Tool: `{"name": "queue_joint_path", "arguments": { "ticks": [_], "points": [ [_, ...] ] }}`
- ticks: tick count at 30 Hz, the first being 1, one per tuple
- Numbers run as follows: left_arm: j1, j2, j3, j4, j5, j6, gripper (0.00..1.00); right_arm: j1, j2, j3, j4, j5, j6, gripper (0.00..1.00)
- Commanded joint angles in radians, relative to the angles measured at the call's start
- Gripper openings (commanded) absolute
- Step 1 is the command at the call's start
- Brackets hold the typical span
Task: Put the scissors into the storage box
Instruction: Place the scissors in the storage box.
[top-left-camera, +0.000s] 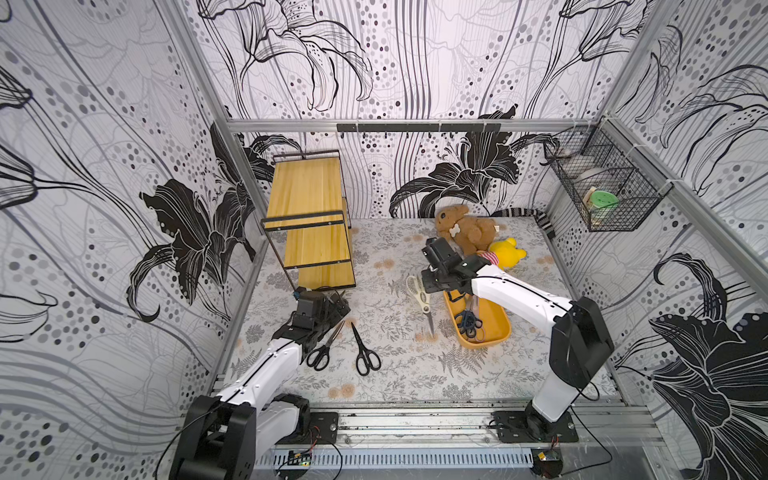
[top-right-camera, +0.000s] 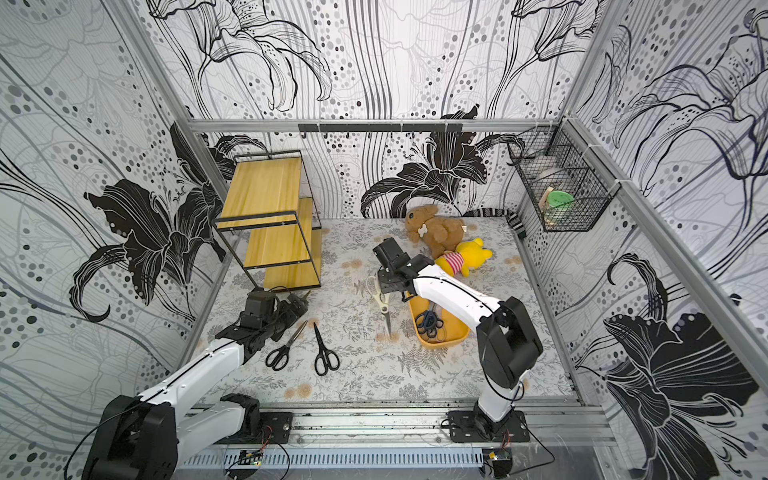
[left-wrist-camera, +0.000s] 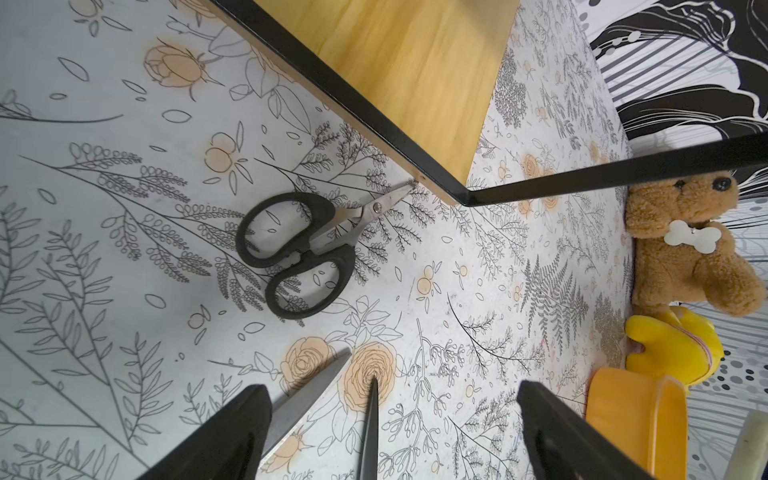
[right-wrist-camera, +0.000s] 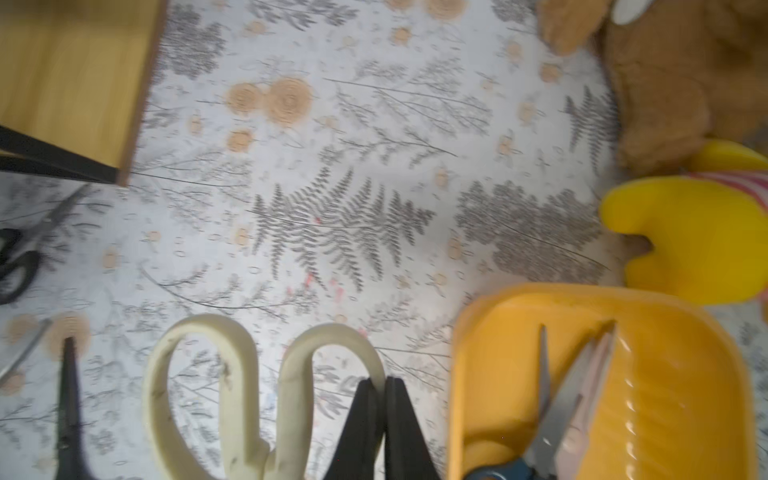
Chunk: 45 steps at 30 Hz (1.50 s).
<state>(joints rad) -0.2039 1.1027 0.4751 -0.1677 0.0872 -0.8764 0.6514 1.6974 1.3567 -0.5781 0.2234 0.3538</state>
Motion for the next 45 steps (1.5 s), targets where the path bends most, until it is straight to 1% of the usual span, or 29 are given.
{"name": "queue_joint_path", "arguments": {
  "ticks": [1, 6, 9, 14, 19, 25, 30, 37, 40, 45],
  "points": [
    [-0.034, 0.023, 0.035, 0.050, 0.003, 0.004, 0.98, -0.062, -0.107, -0.083, -0.047, 0.060, -0.008, 0.00],
    [-0.086, 0.068, 0.057, 0.063, -0.009, -0.018, 0.97, -0.182, -0.193, -0.213, -0.030, 0.024, -0.038, 0.00],
    [-0.108, 0.091, 0.074, 0.062, -0.014, -0.021, 0.97, -0.226, -0.214, -0.257, -0.020, 0.016, -0.058, 0.00],
    [-0.135, 0.121, 0.097, 0.063, -0.018, -0.022, 0.97, -0.293, -0.210, -0.287, -0.004, 0.002, -0.093, 0.00],
    [-0.149, 0.140, 0.107, 0.059, -0.019, -0.022, 0.97, -0.353, -0.170, -0.291, 0.030, -0.040, -0.130, 0.00],
    [-0.156, 0.140, 0.107, 0.045, -0.022, -0.018, 0.97, -0.358, -0.076, -0.261, 0.054, -0.064, -0.142, 0.00],
    [-0.159, 0.133, 0.099, 0.041, -0.031, -0.022, 0.97, -0.358, 0.014, -0.231, 0.068, -0.033, -0.150, 0.00],
    [-0.166, 0.131, 0.099, 0.039, -0.035, -0.029, 0.97, -0.358, 0.059, -0.219, 0.094, -0.032, -0.134, 0.00],
    [-0.166, 0.131, 0.102, 0.034, -0.036, -0.028, 0.97, -0.358, 0.067, -0.217, 0.104, -0.039, -0.129, 0.07],
    [-0.166, 0.107, 0.125, -0.020, -0.053, -0.005, 0.97, -0.358, 0.048, -0.205, 0.102, -0.041, -0.124, 0.22]
  ]
}}
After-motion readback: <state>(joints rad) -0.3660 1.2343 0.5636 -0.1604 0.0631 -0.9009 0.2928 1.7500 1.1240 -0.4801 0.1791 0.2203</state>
